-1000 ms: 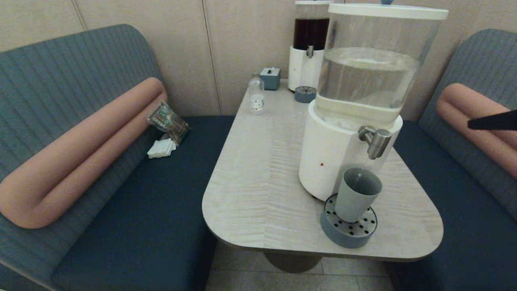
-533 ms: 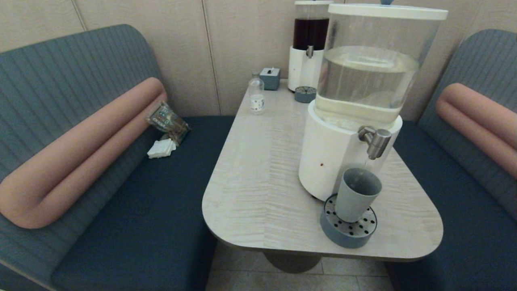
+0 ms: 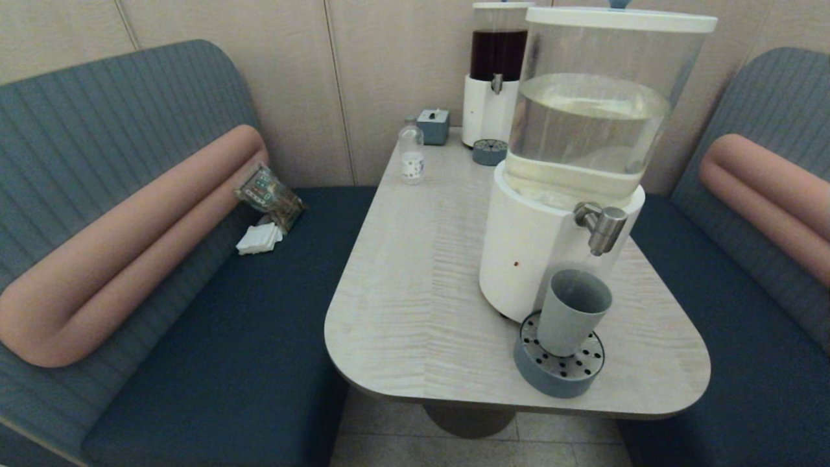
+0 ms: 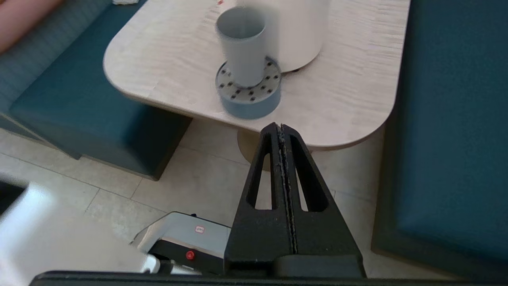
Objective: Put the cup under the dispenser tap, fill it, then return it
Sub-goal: Turn off the faucet
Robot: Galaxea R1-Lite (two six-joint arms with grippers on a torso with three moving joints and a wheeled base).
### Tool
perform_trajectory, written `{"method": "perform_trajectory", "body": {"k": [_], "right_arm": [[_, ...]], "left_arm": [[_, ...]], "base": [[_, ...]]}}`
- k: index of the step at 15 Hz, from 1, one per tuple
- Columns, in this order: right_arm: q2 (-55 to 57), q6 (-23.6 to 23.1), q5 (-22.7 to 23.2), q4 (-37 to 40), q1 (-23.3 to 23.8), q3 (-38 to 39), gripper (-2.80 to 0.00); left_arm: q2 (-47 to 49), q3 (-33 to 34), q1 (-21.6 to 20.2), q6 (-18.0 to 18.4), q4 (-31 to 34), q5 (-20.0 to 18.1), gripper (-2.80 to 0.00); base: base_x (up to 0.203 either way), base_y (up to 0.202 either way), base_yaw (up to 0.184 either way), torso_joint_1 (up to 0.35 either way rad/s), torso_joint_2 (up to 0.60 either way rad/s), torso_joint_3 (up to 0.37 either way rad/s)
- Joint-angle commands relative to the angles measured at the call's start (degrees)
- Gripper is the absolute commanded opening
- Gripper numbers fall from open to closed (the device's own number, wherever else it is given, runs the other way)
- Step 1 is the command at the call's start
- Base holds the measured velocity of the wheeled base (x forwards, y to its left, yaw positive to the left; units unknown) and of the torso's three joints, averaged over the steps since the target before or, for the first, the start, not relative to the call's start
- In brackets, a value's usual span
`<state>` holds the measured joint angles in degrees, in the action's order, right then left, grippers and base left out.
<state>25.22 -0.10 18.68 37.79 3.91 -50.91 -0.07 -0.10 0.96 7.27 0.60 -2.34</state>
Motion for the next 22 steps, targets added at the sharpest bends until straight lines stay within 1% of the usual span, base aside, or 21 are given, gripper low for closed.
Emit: {"method": "perform_trajectory", "body": {"k": [1,5,6,8,10,12,13,15,17,19,21,22], "right_arm": [[-7.8,0.0,0.0,0.4,-0.8,2.9,-2.80],[-18.1,0.1,-1.6,1.0,-3.0,10.7,-2.80],[-20.4,-0.1,-3.3,0.3,-3.3,13.9,-2.80],[-22.6,-0.7,-6.7,-4.3,-3.6,20.5,-2.80],[-24.0,-1.6,-11.2,-13.2,-3.7,30.3,-2.80],[-24.7,-2.1,-15.1,-26.9,-3.7,39.8,-2.80],[-24.9,-2.9,-16.3,-33.3,-3.7,44.0,-2.80],[-25.1,-5.1,-17.3,-41.2,-3.7,50.3,-2.80],[-25.1,-4.9,-17.5,-40.8,-3.7,50.9,-2.80],[-25.0,-4.6,-17.6,-37.4,-3.7,50.9,-2.80],[-25.0,-4.5,-17.5,-38.1,-3.7,50.9,-2.80],[-25.0,-3.6,-17.6,-38.1,-3.7,50.9,-2.80]], "left_arm": [[0.0,0.0,0.0,0.0,0.0,0.0,-2.80],[0.0,0.0,0.0,0.0,0.0,0.0,-2.80],[0.0,0.0,0.0,0.0,0.0,0.0,-2.80],[0.0,0.0,0.0,0.0,0.0,0.0,-2.80],[0.0,0.0,0.0,0.0,0.0,0.0,-2.80],[0.0,0.0,0.0,0.0,0.0,0.0,-2.80],[0.0,0.0,0.0,0.0,0.0,0.0,-2.80],[0.0,0.0,0.0,0.0,0.0,0.0,-2.80],[0.0,0.0,0.0,0.0,0.0,0.0,-2.80],[0.0,0.0,0.0,0.0,0.0,0.0,-2.80],[0.0,0.0,0.0,0.1,0.0,0.0,-2.80],[0.0,0.0,0.0,0.1,0.0,0.0,-2.80]], "base": [[0.000,0.000,0.000,0.000,0.00,0.000],[0.000,0.000,0.000,0.000,0.00,0.000],[0.000,0.000,0.000,0.000,0.00,0.000],[0.000,0.000,0.000,0.000,0.00,0.000],[0.000,0.000,0.000,0.000,0.00,0.000],[0.000,0.000,0.000,0.000,0.00,0.000],[0.000,0.000,0.000,0.000,0.00,0.000],[0.000,0.000,0.000,0.000,0.00,0.000],[0.000,0.000,0.000,0.000,0.00,0.000],[0.000,0.000,0.000,0.000,0.00,0.000],[0.000,0.000,0.000,0.000,0.00,0.000],[0.000,0.000,0.000,0.000,0.00,0.000]]}}
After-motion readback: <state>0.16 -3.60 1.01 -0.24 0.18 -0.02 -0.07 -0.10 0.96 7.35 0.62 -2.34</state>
